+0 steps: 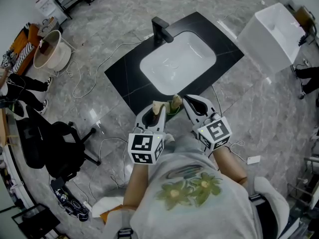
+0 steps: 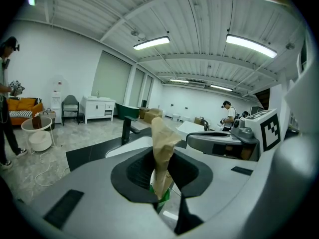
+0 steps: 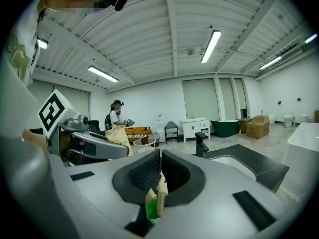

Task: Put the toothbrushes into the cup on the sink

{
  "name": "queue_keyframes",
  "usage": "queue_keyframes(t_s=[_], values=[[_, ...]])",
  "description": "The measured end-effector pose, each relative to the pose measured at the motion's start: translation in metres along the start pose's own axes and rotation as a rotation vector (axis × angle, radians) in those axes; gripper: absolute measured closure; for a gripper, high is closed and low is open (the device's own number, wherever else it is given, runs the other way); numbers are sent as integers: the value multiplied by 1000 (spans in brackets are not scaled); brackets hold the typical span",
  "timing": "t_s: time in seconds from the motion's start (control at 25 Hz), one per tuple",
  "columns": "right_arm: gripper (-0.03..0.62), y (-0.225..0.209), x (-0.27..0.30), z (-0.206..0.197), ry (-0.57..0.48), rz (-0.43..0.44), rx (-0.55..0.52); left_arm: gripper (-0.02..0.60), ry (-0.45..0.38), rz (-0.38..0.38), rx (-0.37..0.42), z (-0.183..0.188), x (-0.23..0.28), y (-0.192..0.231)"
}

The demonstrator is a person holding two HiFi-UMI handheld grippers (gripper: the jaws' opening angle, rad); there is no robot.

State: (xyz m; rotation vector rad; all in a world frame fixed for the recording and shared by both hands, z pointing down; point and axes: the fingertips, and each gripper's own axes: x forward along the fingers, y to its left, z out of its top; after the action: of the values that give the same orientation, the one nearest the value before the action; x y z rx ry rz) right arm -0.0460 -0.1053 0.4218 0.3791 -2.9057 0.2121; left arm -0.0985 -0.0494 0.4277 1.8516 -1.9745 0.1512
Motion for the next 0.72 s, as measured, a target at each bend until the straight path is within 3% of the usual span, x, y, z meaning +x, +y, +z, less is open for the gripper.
queue_keyframes(t_s=[0.72], values=[[546, -5, 6, -7, 14, -9, 11, 494, 24, -4, -12, -13, 14, 7]])
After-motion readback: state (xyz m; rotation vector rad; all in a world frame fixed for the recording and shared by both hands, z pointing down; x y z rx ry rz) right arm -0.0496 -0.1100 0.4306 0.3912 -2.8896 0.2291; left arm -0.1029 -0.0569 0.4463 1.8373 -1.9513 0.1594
